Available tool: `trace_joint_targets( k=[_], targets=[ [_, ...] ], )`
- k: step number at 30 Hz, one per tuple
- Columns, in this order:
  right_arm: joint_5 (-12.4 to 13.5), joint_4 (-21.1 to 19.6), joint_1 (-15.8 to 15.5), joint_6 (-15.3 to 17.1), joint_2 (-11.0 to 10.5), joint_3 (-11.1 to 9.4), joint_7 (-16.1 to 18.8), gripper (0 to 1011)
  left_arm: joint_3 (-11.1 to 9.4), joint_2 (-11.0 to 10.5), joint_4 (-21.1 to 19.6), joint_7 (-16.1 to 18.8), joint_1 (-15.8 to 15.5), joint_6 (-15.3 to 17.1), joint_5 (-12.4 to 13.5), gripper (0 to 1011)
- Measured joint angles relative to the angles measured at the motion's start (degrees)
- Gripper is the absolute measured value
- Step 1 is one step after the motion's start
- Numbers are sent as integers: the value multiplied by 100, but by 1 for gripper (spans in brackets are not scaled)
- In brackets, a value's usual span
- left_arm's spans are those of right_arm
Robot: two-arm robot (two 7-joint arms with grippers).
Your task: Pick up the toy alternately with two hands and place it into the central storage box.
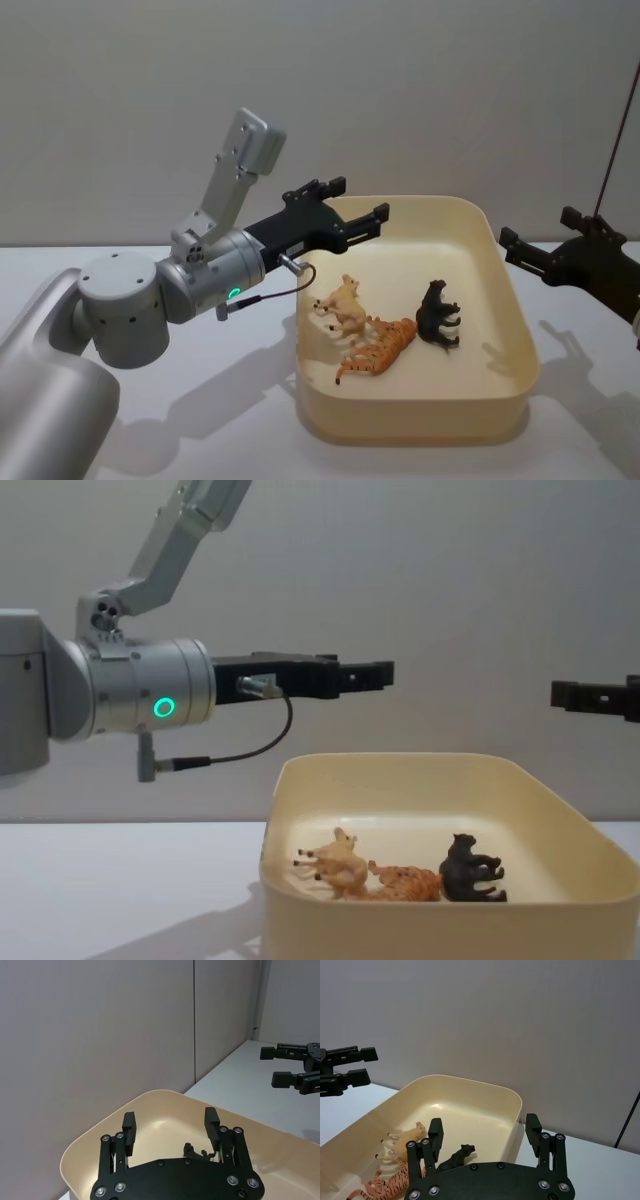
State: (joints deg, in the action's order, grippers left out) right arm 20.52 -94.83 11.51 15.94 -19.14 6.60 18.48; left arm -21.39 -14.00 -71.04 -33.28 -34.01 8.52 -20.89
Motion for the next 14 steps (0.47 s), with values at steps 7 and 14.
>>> trace_joint_targets(
  k=[7,14],
  targets=[
    [0,0,0,0,0,0,0,1001,-11,47,88,-107,-86,-15,22,981],
    [0,0,0,0,0,0,0,1001,-17,72,137,-167,-135,-22,34,1001]
  ],
)
